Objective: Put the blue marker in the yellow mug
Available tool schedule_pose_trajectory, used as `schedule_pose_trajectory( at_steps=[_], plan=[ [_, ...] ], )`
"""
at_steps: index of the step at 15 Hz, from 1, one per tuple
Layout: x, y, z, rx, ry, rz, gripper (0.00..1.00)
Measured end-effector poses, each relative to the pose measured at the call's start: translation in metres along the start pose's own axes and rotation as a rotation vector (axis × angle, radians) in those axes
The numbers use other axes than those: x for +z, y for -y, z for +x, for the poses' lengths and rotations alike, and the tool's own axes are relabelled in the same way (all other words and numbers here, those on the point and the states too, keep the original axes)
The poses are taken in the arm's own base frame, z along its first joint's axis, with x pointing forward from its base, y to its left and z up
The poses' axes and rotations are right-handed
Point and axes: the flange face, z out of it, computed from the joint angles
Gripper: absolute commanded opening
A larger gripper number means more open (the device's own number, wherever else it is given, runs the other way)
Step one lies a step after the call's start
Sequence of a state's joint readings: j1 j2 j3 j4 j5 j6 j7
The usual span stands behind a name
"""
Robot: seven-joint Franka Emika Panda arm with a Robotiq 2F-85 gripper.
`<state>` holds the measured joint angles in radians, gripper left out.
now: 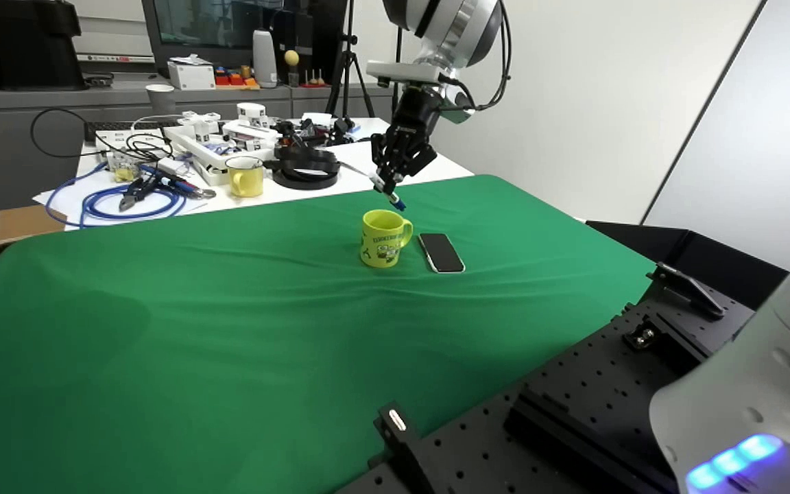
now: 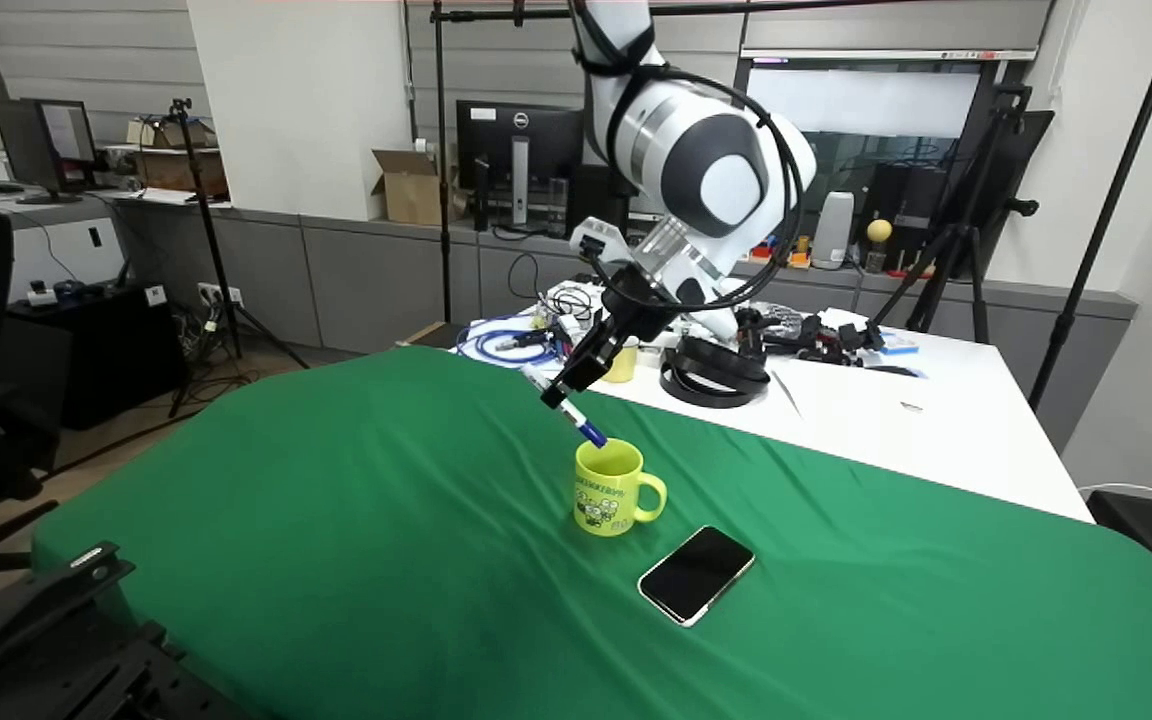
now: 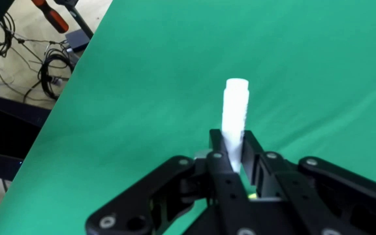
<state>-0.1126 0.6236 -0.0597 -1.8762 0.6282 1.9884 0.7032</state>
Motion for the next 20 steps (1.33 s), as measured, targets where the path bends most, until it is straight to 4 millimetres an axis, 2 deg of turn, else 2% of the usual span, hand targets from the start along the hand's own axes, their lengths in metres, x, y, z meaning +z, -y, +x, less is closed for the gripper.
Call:
schedule_pose_trajectory(
  at_steps=[9,13,16,17,18,20],
  plan=[
    [0.023,0.024,0.039,0.006,0.115,0.12,0.04],
    [0.04,0.027,0.06,-0.004,0.105,0.133,0.04],
    [0.046,0.031,0.067,-0.022,0.061,0.145,0.04],
    [0.047,0.033,0.066,-0.032,0.044,0.15,0.43],
    [0.048,0.036,0.063,-0.044,0.027,0.154,0.45],
    [0.052,0.044,0.055,-0.066,0.002,0.155,0.56]
  ],
)
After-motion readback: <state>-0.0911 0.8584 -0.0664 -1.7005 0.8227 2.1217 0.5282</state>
